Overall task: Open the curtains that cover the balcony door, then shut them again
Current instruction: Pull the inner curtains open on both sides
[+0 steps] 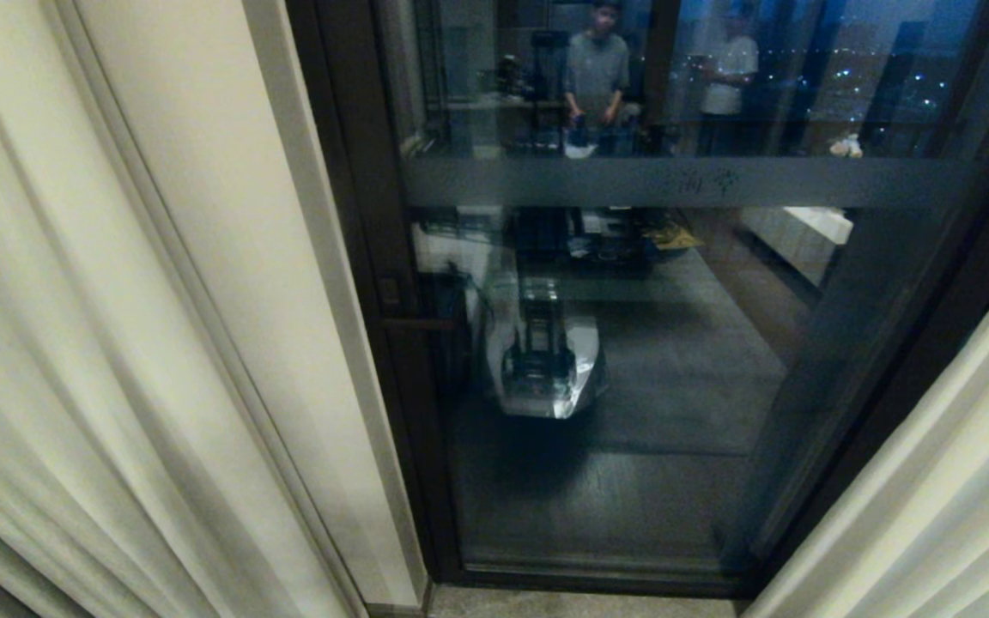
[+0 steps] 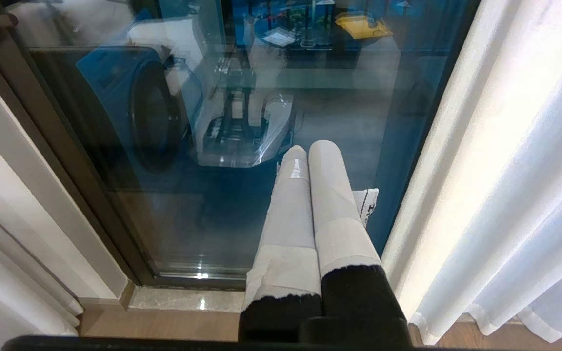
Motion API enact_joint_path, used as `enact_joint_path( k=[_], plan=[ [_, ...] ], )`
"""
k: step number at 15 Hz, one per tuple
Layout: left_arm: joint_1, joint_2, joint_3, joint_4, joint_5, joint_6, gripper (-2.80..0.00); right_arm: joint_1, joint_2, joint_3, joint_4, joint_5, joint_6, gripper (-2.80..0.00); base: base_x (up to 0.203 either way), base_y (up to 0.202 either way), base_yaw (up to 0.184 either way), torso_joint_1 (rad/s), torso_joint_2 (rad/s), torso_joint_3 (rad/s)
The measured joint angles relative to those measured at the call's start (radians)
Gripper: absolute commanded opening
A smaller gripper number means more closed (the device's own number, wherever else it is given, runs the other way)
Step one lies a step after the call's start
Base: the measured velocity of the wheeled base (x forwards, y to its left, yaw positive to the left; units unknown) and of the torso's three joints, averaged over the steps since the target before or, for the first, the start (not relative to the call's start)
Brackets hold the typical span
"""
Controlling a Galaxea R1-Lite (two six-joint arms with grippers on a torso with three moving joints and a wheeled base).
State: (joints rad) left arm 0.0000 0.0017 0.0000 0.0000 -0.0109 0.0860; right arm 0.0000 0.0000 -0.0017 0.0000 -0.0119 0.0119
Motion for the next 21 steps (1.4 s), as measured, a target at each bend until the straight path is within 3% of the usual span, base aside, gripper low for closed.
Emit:
enact_joint_path(
  k=[21],
  plan=[
    [0.000,0.000,0.000,0.000,0.002,-0.016,-2.80,0.000,0.000,0.000,0.000,0.000,0.000,-2.80,0.000,0.000,0.000,0.000,0.00,0.000]
  ],
)
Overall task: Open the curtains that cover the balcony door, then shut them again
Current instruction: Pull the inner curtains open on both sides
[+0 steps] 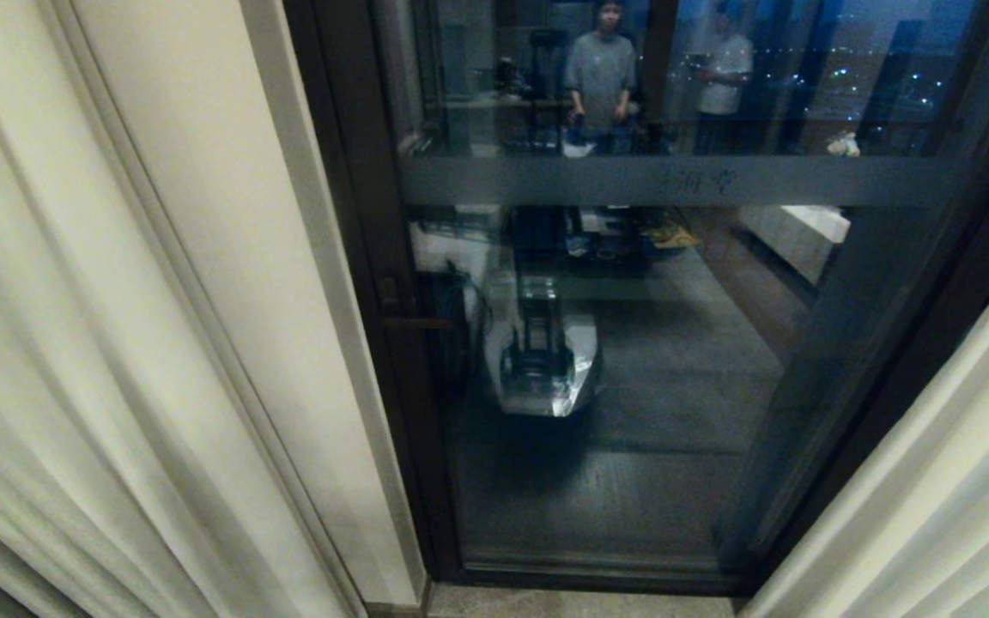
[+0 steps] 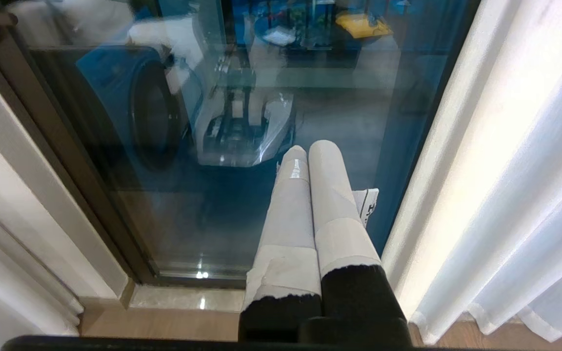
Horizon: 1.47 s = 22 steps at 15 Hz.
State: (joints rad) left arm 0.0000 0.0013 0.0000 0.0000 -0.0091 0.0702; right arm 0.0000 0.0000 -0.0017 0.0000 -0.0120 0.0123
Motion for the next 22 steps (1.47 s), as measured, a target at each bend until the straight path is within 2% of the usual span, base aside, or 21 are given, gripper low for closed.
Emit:
enact_joint_path(
  k=[22],
  plan=[
    [0.000,0.000,0.000,0.000,0.000,-0.001,-2.80,0.000,0.000,0.000,0.000,0.000,0.000,-2.80,0.000,-0.172,0.003,0.003,0.00,0.003]
  ],
)
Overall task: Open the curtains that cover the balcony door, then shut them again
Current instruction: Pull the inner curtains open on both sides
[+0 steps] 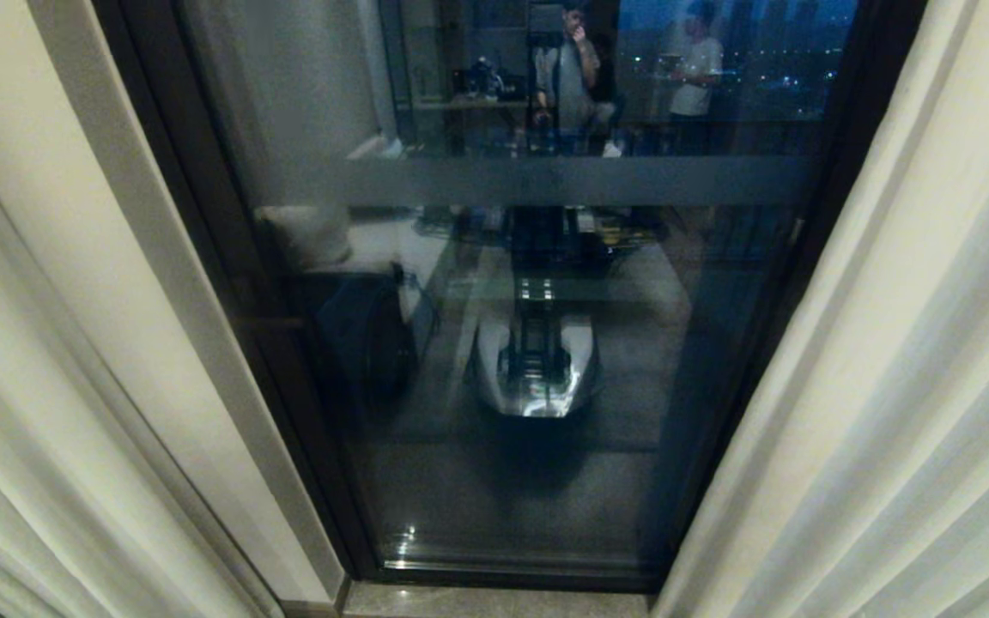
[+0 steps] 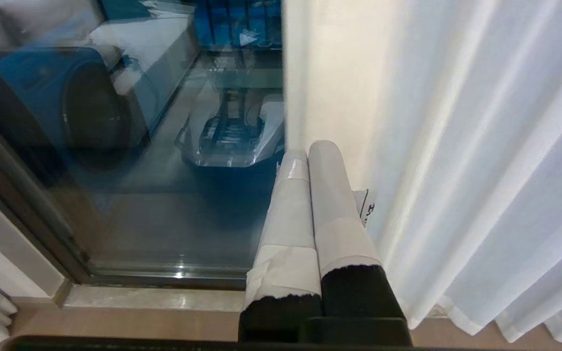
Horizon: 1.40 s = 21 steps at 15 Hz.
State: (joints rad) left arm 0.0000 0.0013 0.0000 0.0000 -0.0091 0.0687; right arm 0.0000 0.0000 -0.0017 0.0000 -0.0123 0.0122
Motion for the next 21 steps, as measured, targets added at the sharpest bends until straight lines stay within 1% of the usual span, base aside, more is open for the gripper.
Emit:
enact_joint_path(
  k=[17,19,21],
  plan=[
    [0.000,0.000,0.000,0.000,0.000,0.001,-2.80,0.000,0.000,0.000,0.000,0.000,0.000,-2.80,0.000,-0.184,0.001,0.003,0.00,0.001],
    [0.000,0.000,0.000,0.000,-0.001,0.003,-2.80,0.001,0.000,0.000,0.000,0.000,0.000,-2.80,0.000,-0.103,0.001,0.000,0.00,0.001],
    [0.000,0.000,0.000,0.000,-0.001,0.003,-2.80,0.000,0.000,0.000,0.001,0.000,0.000,-2.80,0.000,0.000,0.000,0.000,0.00,0.000]
  ],
)
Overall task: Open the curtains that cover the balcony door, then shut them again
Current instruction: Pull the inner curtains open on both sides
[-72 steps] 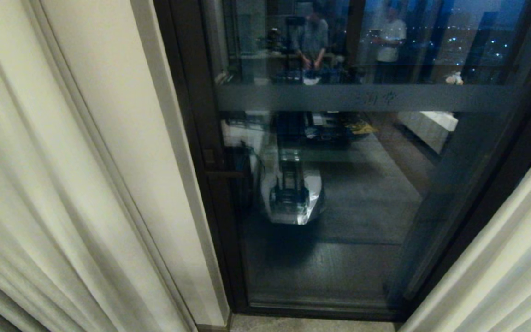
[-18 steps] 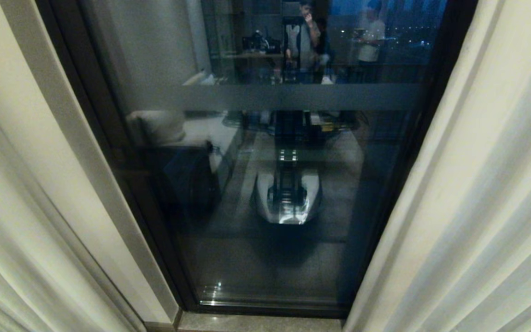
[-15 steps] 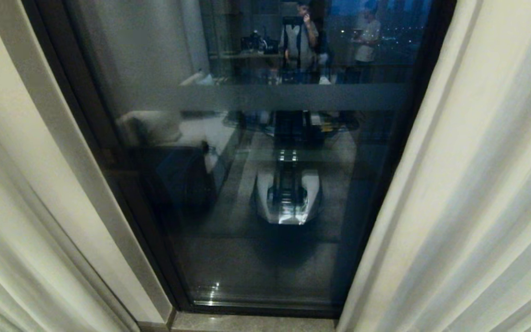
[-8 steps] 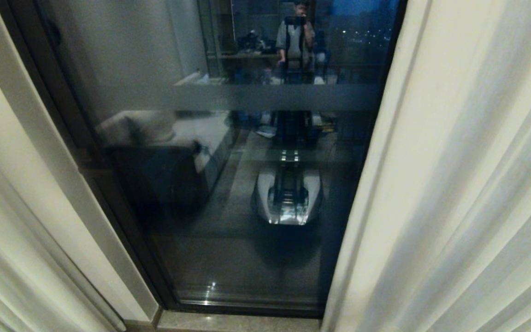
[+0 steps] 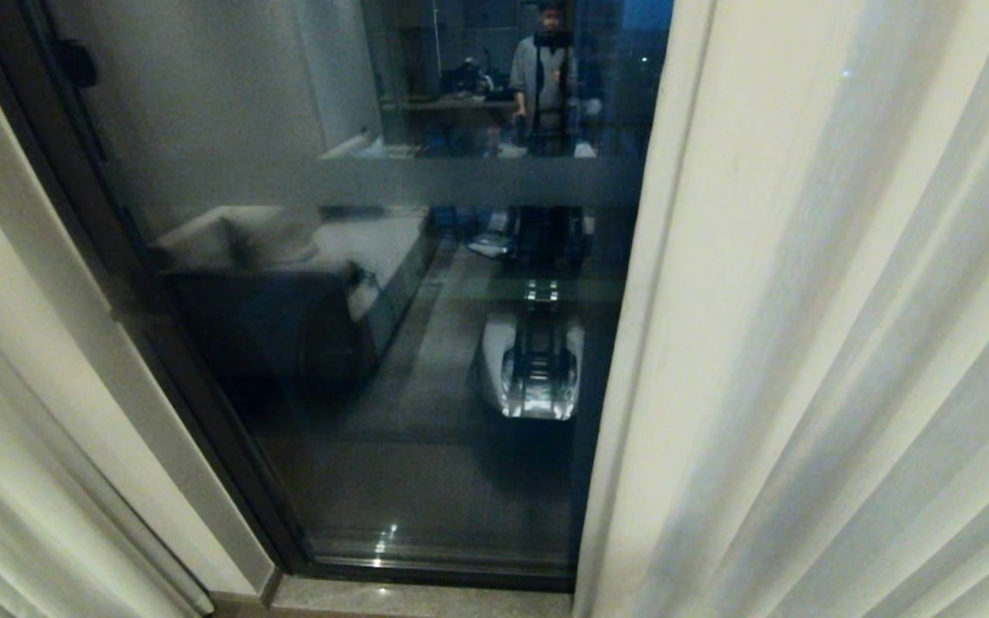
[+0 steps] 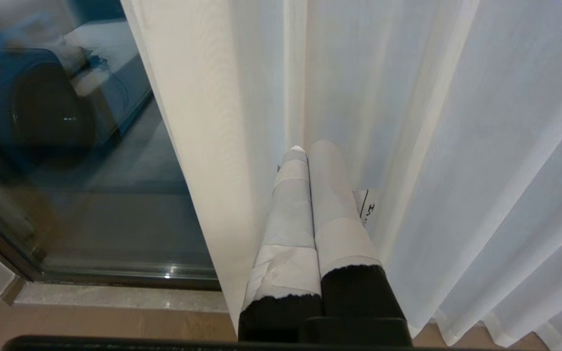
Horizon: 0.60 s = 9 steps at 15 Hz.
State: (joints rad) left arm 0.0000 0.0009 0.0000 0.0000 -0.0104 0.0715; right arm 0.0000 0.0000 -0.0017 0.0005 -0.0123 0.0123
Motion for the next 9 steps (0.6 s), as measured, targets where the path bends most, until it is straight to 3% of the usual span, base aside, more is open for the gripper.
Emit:
enact_joint_path(
  k=[9],
  plan=[
    [0.000,0.000,0.000,0.000,0.001,-0.001,-2.80,0.000,0.000,0.000,-0.001,0.000,-0.001,-2.80,0.000,0.000,0.000,0.000,0.00,0.000]
  ],
)
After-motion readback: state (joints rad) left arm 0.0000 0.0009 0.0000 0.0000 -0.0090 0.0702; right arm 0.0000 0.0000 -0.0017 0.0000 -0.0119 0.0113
